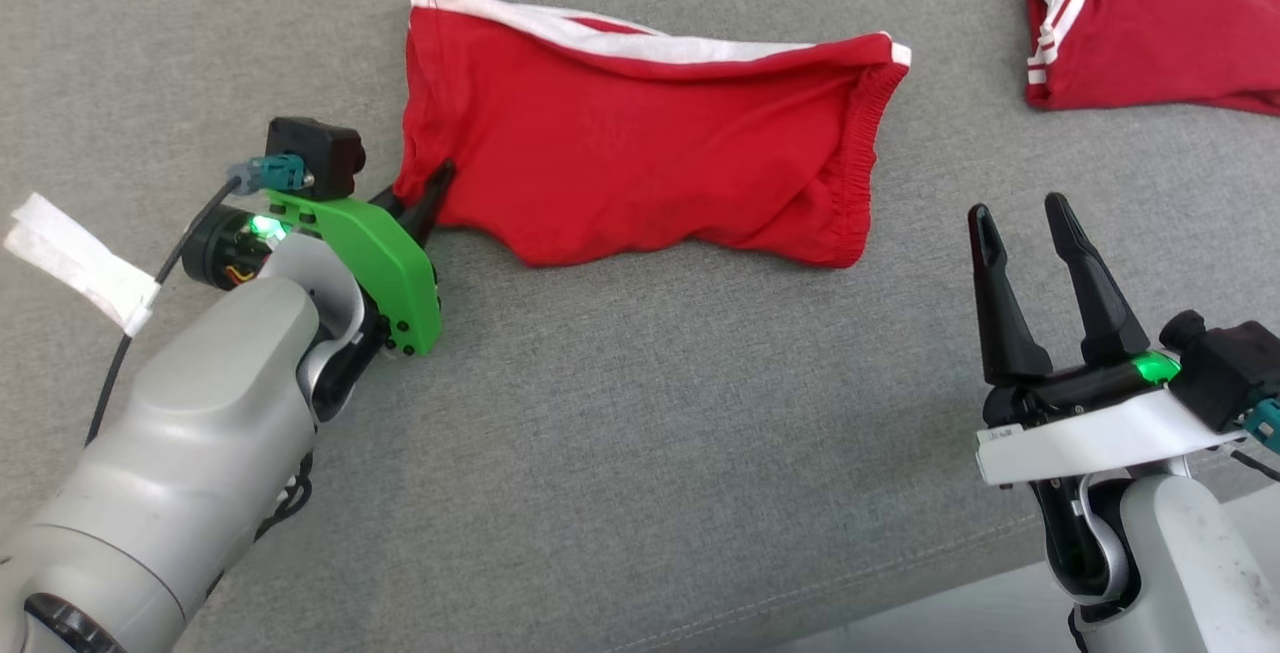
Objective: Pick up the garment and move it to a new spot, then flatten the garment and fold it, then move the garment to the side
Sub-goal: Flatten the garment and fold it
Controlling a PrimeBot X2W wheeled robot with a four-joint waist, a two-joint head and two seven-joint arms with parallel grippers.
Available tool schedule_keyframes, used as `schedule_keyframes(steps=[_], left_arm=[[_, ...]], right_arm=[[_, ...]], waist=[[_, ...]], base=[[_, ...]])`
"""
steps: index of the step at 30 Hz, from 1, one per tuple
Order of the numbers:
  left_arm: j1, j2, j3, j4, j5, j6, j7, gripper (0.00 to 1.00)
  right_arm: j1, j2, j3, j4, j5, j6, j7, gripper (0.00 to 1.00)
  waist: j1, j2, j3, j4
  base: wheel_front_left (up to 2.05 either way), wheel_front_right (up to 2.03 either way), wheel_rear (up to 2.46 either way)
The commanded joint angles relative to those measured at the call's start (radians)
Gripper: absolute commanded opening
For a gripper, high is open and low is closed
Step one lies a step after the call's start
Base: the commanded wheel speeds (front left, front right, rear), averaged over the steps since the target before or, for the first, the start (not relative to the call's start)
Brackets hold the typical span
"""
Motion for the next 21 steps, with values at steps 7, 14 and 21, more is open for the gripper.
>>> schedule_keyframes(steps=[7,14,21], left_arm=[[0.101,0.005,0.017,-0.038,-0.035,0.001,-0.078,0.0],[0.212,0.047,0.033,-0.151,-0.05,0.048,-0.105,0.0],[0.352,0.083,0.067,-0.302,-0.068,0.133,-0.121,0.0]], right_arm=[[0.085,0.018,-0.044,0.0,-0.023,-0.002,0.024,1.0],[0.146,0.037,-0.09,-0.017,-0.034,-0.001,0.047,1.0],[0.178,0.05,-0.112,-0.025,-0.044,-0.001,0.06,1.0]], waist=[[0.0,0.0,-0.144,0.101],[0.0,0.0,-0.186,0.134],[0.0,0.0,-0.196,0.144]], base=[[0.0,0.0,0.0],[0.0,0.0,0.0],[0.0,0.0,0.0]])
